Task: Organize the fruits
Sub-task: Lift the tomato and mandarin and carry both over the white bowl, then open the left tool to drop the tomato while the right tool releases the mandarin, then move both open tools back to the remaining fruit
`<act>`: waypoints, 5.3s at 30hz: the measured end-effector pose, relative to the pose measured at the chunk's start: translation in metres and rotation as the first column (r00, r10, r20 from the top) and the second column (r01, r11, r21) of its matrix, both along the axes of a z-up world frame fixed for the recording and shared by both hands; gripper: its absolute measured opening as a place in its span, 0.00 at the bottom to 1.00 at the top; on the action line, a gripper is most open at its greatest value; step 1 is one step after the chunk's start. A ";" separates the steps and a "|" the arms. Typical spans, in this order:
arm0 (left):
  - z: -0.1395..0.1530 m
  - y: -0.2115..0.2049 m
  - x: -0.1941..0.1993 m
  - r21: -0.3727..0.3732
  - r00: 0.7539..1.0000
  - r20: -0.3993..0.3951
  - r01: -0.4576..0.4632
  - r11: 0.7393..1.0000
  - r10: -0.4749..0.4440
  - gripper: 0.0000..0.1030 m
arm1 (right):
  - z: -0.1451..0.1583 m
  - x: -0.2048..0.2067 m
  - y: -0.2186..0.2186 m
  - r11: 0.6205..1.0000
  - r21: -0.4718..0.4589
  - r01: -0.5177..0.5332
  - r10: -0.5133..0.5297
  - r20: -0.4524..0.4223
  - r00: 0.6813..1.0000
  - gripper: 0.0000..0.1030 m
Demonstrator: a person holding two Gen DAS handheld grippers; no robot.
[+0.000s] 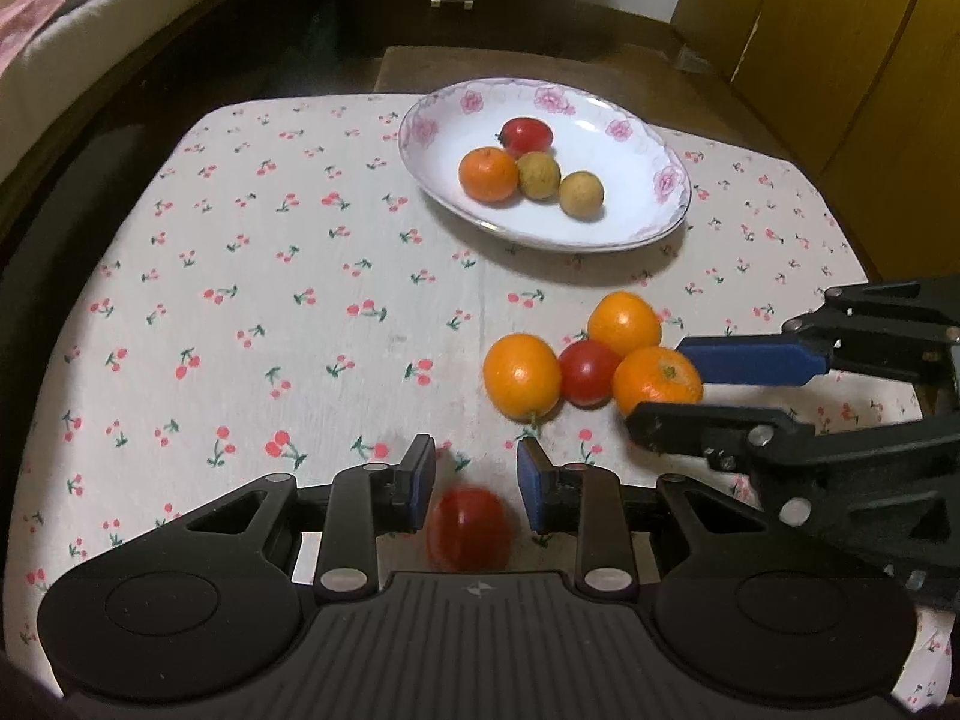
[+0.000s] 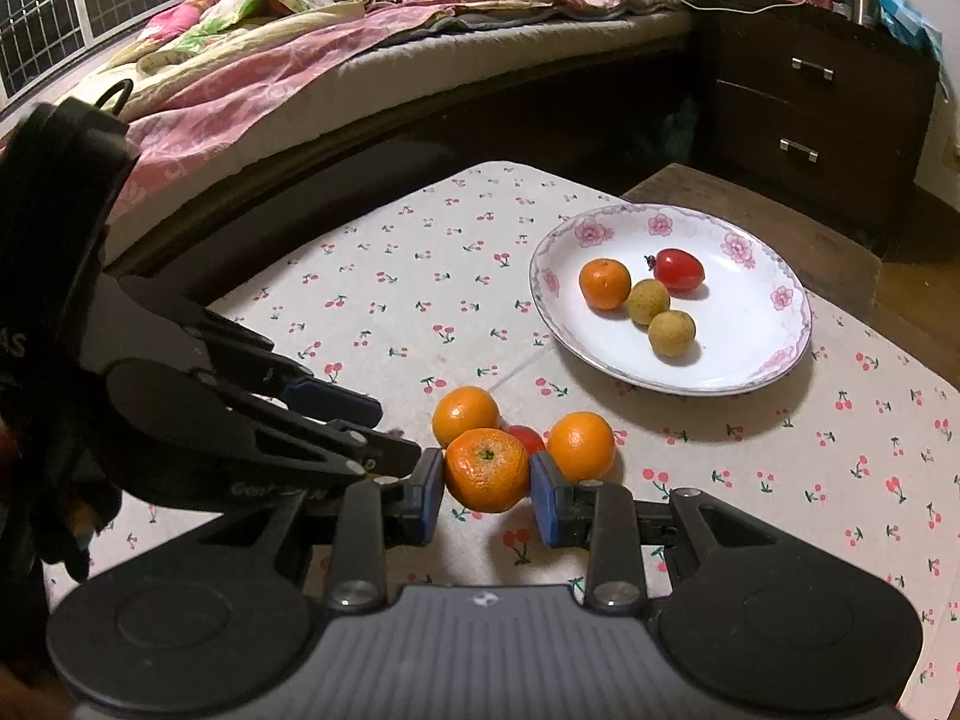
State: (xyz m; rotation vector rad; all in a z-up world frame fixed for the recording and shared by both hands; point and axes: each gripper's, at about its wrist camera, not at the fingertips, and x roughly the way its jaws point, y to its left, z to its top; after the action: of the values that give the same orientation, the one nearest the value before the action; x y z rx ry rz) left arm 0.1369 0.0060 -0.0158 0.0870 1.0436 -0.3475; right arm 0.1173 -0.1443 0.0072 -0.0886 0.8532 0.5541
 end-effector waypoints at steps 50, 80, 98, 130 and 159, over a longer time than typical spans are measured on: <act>0.018 -0.015 -0.015 -0.014 0.997 0.073 -0.022 1.000 0.023 0.35 | 0.009 -0.001 -0.015 0.999 0.010 0.034 -0.034 0.019 0.999 0.37; 0.035 -0.047 0.047 -0.035 0.988 0.146 -0.040 0.999 0.044 0.35 | 0.023 0.050 -0.042 0.986 0.013 0.165 -0.166 0.091 0.982 0.37; 0.017 -0.057 0.077 -0.021 0.993 0.115 -0.040 0.999 0.042 0.35 | 0.004 0.081 -0.050 0.979 -0.001 0.205 -0.205 0.055 0.977 0.37; 0.009 -0.057 0.089 -0.045 0.994 0.090 -0.052 0.998 0.056 0.39 | -0.011 0.096 -0.055 0.975 -0.012 0.224 -0.223 0.038 0.974 0.42; 0.033 -0.039 0.066 -0.057 0.990 0.122 -0.066 0.996 0.073 0.58 | 0.014 0.068 -0.051 0.978 -0.010 0.209 -0.208 0.077 0.975 0.50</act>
State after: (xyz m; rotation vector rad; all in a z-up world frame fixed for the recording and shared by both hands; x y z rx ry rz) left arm 0.2025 -0.0329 0.0175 0.0239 0.9119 -0.3024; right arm 0.1857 -0.1951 0.0215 -0.0353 0.7827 0.3437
